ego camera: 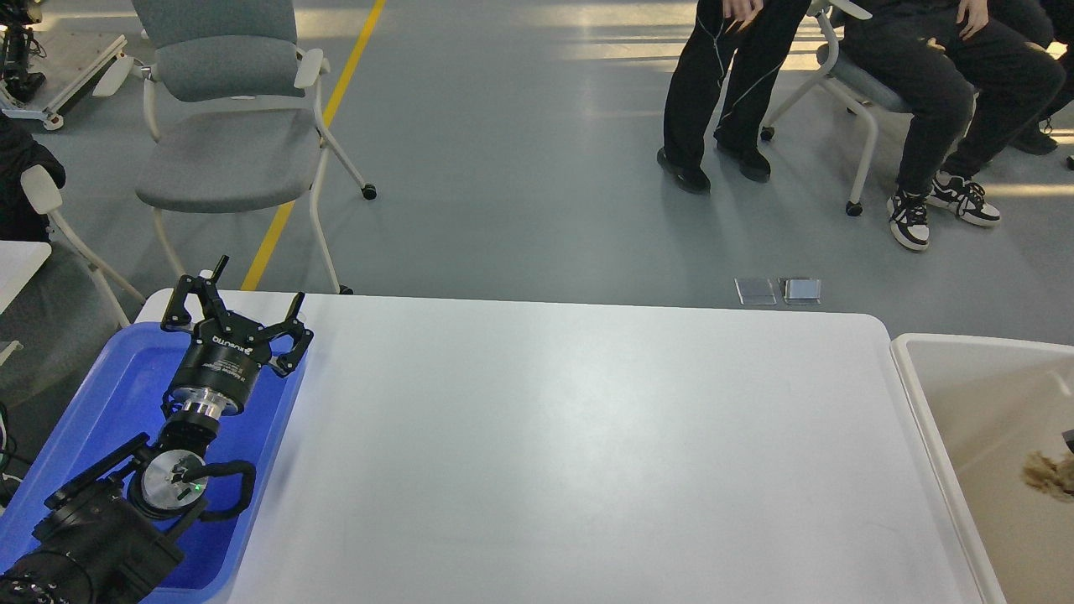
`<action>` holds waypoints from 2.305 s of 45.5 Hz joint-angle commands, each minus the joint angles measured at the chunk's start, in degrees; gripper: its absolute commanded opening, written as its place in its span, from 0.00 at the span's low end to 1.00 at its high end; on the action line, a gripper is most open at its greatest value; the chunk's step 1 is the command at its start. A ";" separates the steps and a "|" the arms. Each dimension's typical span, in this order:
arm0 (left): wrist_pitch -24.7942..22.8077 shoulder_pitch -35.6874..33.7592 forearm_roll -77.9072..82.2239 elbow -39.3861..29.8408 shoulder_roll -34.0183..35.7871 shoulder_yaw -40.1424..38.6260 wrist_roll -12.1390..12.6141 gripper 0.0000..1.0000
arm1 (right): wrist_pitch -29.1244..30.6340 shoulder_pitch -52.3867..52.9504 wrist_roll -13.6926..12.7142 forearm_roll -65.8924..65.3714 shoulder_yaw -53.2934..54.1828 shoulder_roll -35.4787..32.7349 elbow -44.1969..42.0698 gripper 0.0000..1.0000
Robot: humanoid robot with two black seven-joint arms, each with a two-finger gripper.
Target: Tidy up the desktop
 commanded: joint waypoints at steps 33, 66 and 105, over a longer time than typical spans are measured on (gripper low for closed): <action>0.00 0.00 0.00 0.00 0.00 0.00 0.00 1.00 | 0.10 1.81 0.44 -0.01 -0.58 1.02 0.73 1.00; 0.00 0.00 0.00 0.00 0.00 0.00 0.00 1.00 | 15.31 1.73 1.32 1.66 40.53 -21.31 48.80 1.00; 0.00 0.00 0.00 0.00 0.00 0.00 0.00 1.00 | 8.36 -15.85 10.19 0.96 69.91 4.80 60.50 1.00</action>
